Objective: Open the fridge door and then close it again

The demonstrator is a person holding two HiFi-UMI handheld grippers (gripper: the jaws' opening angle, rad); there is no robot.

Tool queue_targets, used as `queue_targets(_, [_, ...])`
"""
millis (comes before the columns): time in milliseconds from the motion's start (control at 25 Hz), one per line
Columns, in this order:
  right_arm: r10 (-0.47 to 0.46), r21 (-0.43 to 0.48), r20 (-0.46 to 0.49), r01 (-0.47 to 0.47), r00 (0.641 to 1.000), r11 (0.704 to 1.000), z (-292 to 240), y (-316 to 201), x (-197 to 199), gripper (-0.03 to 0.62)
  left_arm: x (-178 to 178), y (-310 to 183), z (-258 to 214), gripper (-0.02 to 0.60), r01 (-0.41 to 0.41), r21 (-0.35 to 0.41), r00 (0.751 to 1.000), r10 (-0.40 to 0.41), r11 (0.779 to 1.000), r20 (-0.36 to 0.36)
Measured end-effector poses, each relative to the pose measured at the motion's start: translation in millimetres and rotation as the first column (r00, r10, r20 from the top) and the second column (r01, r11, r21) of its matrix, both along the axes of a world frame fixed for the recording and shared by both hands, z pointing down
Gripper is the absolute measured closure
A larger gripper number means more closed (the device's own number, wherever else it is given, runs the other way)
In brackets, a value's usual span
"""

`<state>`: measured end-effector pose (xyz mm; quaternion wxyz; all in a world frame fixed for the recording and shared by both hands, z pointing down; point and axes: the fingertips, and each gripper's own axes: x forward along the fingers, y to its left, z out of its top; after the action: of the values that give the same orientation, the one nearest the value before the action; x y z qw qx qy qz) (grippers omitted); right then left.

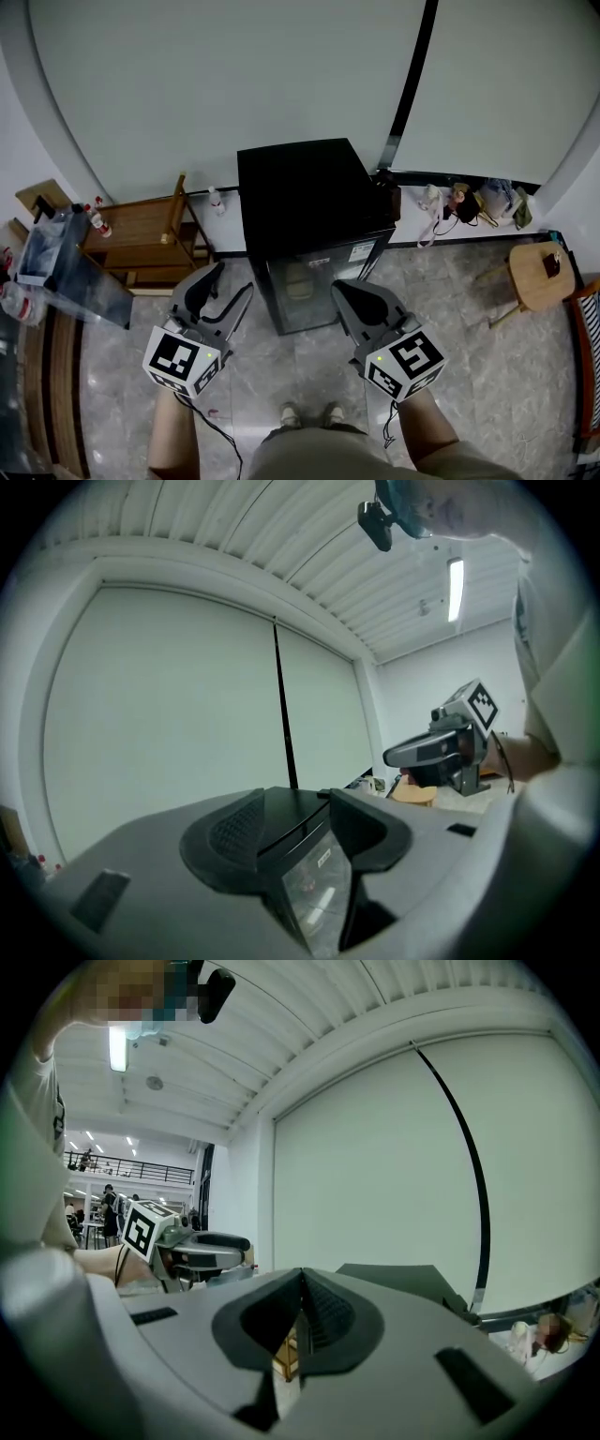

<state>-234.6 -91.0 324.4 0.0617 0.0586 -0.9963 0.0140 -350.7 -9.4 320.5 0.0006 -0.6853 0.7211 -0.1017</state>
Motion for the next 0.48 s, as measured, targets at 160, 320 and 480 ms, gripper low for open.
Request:
queue_targets(160, [-0.035,-0.006,0.007,0.036,0.999,0.999,-4.7,-4.5,-14.2,0.597,-14.5,-15.8,-0.2,0.353,-0.013,0.017,1.0,0.013,1.0,-0.005])
queue_targets(320, [-0.047,-0.003,0.025,0.047,0.999,0.999,-10.7,-16.6,-23.5,0.597,-28.1,-27.3,8.6,0.342,-0.039,0.016,0.999,0.039,0.999,-0.005])
queue_targets(480, [-0.031,0.014,-0.003,0.031,1.0,0.999,-6.1,-27.9,-35.7,0.597,-35.2,-40.6,22.2,0.317,-0.086,0.012,0.996,0.086,0.996,-0.026])
